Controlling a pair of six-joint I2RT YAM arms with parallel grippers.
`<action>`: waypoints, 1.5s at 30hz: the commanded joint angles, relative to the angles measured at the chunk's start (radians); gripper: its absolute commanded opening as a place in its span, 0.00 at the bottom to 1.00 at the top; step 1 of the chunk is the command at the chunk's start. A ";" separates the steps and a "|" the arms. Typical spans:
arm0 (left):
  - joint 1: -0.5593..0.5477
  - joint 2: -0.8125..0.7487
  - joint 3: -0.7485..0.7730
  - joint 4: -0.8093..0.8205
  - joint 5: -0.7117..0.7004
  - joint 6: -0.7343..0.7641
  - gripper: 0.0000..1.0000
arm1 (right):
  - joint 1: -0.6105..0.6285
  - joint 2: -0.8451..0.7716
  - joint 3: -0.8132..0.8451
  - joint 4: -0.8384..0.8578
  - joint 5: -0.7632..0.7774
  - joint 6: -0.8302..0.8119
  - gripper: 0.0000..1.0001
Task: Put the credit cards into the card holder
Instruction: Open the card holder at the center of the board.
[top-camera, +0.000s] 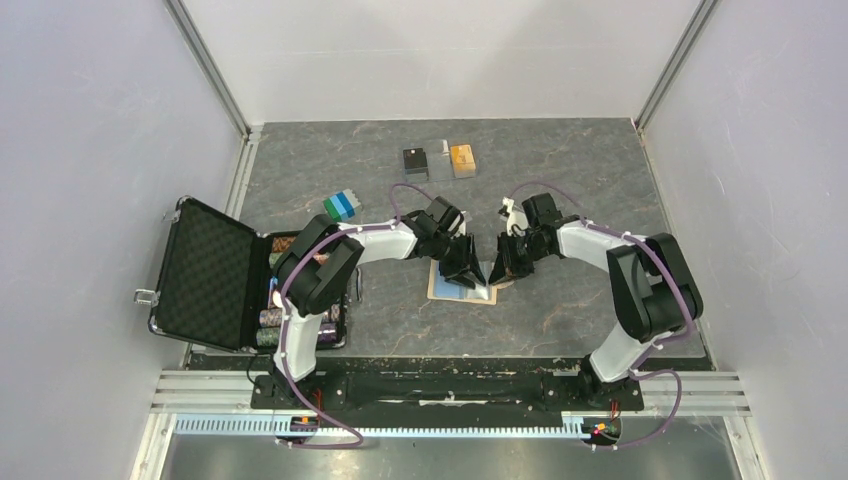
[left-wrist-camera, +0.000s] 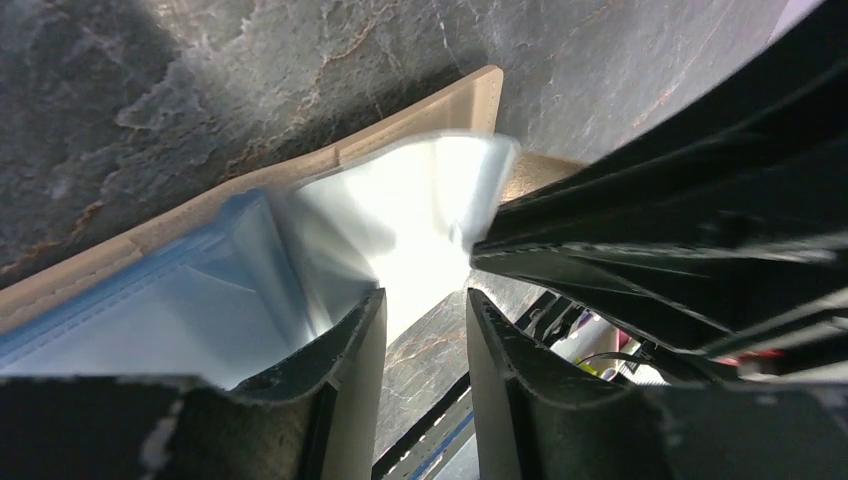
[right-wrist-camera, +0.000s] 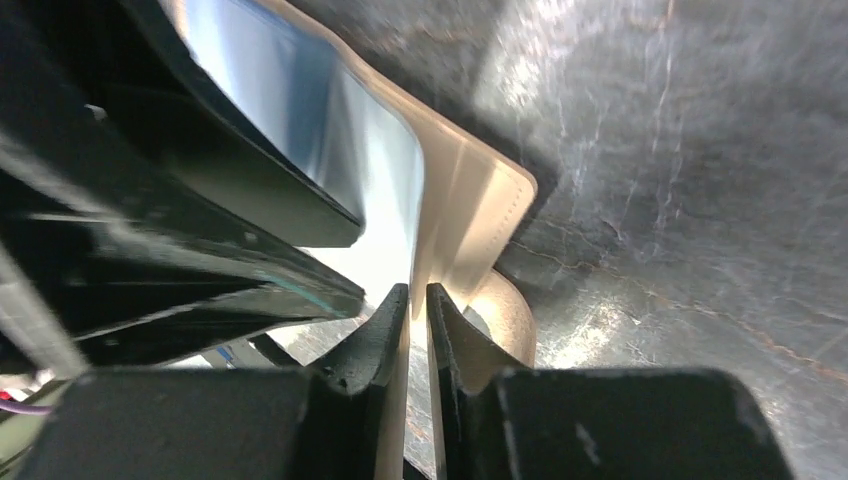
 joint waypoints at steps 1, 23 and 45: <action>-0.003 0.003 0.034 -0.042 -0.021 0.024 0.41 | 0.005 0.024 -0.023 0.056 -0.039 0.008 0.13; 0.007 0.035 0.032 -0.064 -0.041 0.003 0.10 | 0.007 -0.077 0.056 0.032 -0.020 0.003 0.07; 0.146 -0.159 -0.151 -0.059 -0.142 0.014 0.02 | 0.064 0.070 -0.065 0.051 0.202 -0.073 0.03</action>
